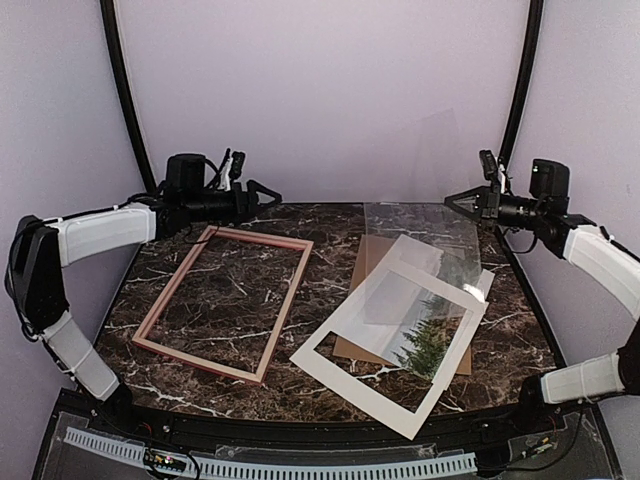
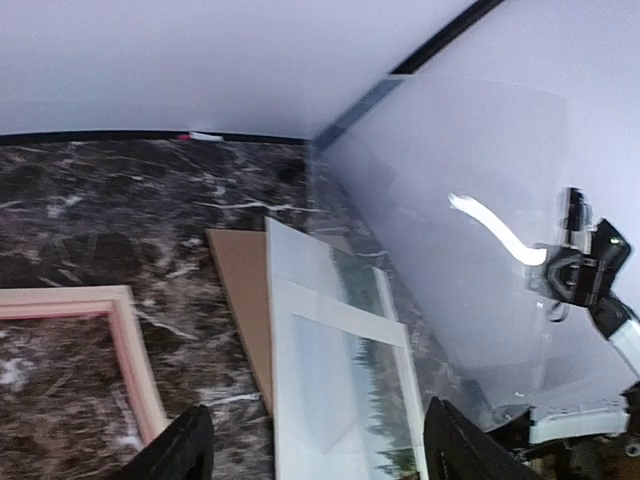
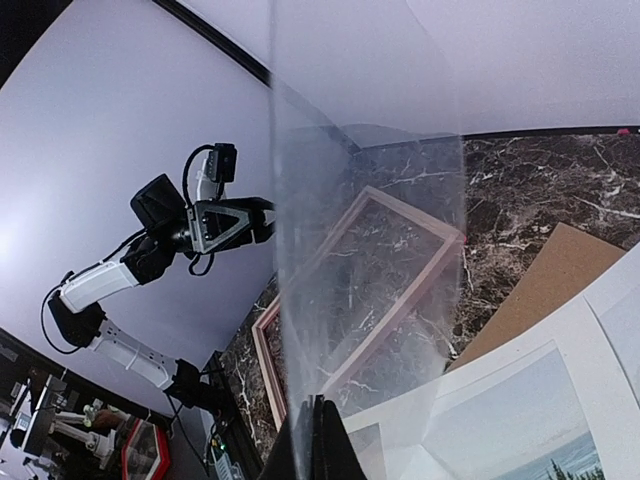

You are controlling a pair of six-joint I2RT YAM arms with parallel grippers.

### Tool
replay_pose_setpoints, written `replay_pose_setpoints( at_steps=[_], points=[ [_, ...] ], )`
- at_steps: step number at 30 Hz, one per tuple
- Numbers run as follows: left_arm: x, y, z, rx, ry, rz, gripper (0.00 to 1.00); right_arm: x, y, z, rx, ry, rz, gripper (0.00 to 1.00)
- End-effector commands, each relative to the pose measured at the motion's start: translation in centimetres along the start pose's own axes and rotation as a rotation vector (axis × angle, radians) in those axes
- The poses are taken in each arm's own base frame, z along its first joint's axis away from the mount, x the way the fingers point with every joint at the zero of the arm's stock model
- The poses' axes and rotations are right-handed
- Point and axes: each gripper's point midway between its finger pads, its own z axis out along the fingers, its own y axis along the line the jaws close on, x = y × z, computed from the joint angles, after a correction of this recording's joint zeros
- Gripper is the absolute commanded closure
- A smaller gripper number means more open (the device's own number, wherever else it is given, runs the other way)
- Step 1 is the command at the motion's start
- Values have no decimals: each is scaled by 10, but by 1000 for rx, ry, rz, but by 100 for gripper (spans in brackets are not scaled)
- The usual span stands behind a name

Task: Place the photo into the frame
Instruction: Pass from the left arm to the right, then move the frame body to the center of the board.

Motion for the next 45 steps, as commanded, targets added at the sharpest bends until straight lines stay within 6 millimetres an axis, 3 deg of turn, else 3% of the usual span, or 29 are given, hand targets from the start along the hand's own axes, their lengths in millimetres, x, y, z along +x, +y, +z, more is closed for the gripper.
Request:
replay_pose_setpoints(
  at_steps=[1, 6, 12, 18, 24, 29, 38, 45],
  points=[
    [-5, 90, -61, -519, 20, 35, 19, -24, 35, -8, -55, -45, -43, 100],
    [-8, 179, -128, -833, 58, -31, 16, -35, 45, -8, -75, -62, -22, 100],
    [23, 264, -180, -1084, 176, -134, 16, -44, 55, -9, -111, -72, -17, 100],
    [48, 301, -193, -1173, 281, -202, 16, -44, 58, -9, -129, -68, -14, 100],
    [77, 307, -189, -1152, 343, -259, 17, -41, 54, -8, -124, -67, -5, 100],
    [97, 303, -184, -1105, 360, -304, 26, -42, 53, -7, -123, -67, 2, 100],
    [116, 277, -173, -1028, 338, -319, 43, -43, 49, -6, -108, -74, 12, 100],
    [147, 244, -152, -996, 367, -266, 47, -43, 46, -6, -91, -74, 21, 100]
  ],
)
